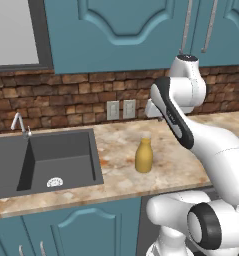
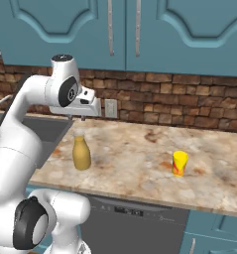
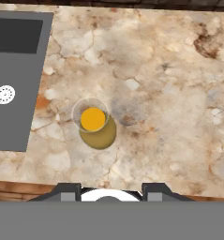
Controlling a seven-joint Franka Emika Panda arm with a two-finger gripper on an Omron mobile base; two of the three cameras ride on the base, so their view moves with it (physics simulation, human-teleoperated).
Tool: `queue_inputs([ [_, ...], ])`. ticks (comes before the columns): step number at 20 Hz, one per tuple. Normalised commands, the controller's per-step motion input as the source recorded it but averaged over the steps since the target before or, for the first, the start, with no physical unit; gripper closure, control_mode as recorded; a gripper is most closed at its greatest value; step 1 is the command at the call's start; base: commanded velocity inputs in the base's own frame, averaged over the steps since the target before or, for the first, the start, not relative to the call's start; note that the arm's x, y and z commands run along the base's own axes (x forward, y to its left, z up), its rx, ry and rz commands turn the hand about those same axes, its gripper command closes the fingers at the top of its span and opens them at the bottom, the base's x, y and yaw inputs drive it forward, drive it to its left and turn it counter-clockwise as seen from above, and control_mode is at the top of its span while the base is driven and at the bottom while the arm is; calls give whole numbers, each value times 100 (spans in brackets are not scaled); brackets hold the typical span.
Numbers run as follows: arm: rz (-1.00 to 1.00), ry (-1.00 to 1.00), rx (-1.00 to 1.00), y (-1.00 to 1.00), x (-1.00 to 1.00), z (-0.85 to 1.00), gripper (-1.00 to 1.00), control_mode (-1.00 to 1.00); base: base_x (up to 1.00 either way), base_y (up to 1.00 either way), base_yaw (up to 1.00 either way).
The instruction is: Place the pitcher and cup on the dining counter for serving.
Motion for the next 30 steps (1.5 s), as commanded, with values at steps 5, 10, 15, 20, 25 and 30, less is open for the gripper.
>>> queue_inputs([
  [5, 0, 2, 0, 0, 0, -1, -100, -100, 0, 0, 0],
  [10, 0, 0, 0, 0, -7, -3, -100, -100, 0, 0, 0],
  [15, 0, -12, 0, 20, -8, -41, -100, -100, 0, 0, 0],
  [20, 0, -17, 0, 4, 0, -54, -100, -100, 0, 0, 0],
  [25, 0, -13, 0, 0, 0, -54, -100, -100, 0, 0, 0],
  [30, 0, -2, 0, 1, 0, -35, -100, -100, 0, 0, 0],
])
